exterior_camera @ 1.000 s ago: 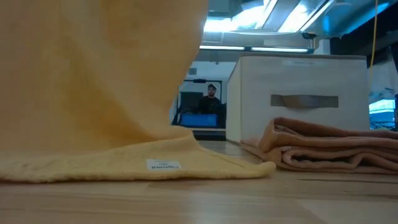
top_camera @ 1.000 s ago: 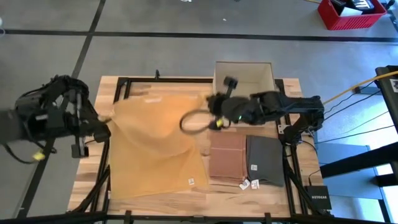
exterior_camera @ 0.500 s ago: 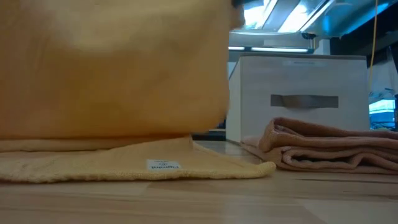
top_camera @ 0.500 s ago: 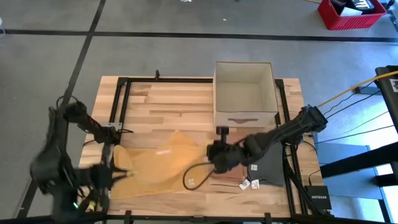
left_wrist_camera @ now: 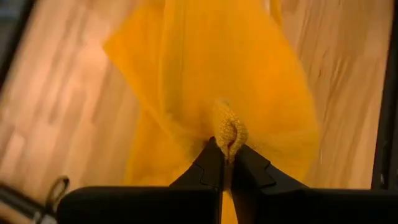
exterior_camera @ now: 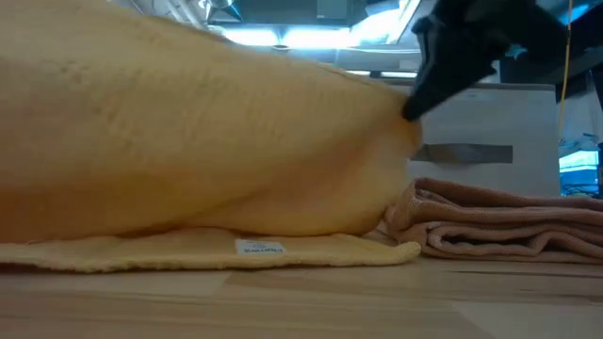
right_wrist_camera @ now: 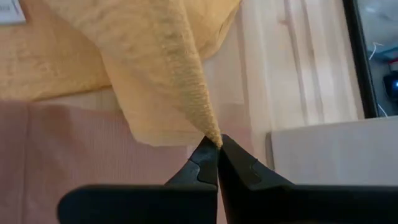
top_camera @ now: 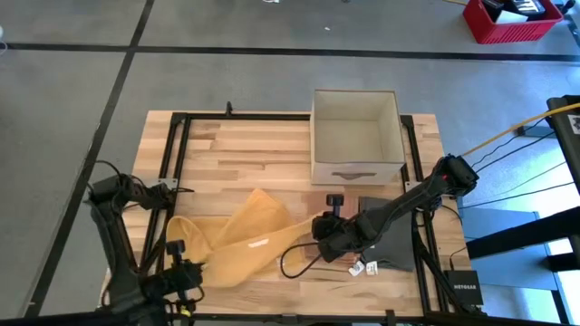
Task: Fold towel
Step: Fold the yellow towel
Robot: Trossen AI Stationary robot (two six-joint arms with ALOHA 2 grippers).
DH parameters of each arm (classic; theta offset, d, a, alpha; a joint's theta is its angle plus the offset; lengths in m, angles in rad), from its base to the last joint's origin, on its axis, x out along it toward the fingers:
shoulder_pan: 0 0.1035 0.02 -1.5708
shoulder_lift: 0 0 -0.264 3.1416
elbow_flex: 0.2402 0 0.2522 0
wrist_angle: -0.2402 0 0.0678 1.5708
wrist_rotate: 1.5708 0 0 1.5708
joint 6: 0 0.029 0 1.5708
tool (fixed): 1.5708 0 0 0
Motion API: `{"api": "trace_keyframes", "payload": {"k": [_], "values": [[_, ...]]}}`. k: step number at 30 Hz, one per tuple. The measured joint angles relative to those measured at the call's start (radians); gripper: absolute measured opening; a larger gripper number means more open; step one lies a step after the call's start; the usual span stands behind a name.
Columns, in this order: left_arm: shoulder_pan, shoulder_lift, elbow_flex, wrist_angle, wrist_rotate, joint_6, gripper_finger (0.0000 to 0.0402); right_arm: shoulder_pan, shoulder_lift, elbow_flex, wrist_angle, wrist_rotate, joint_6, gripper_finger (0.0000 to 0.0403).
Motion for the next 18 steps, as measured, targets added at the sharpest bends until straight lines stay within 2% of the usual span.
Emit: {"api": "trace_keyframes", "payload": {"k": [5, 10, 15, 18], "values": [[0.014, 0.017, -0.059, 0.059, 0.106, 0.001, 0.0007, 0.000, 0.000, -0.040, 0.011, -0.012, 0.032, 0.0003], [0.019, 0.017, -0.101, 0.065, 0.120, -0.062, 0.0015, 0.000, 0.000, -0.055, 0.040, -0.012, 0.042, 0.0003], [0.038, 0.017, -0.109, 0.072, 0.170, -0.125, 0.0080, 0.000, 0.000, -0.058, 0.071, -0.013, 0.042, 0.0003], [0.055, 0.000, -0.081, 0.071, 0.322, -0.100, 0.0129, 0.000, 0.000, -0.058, 0.078, -0.016, 0.042, 0.0003]]}}
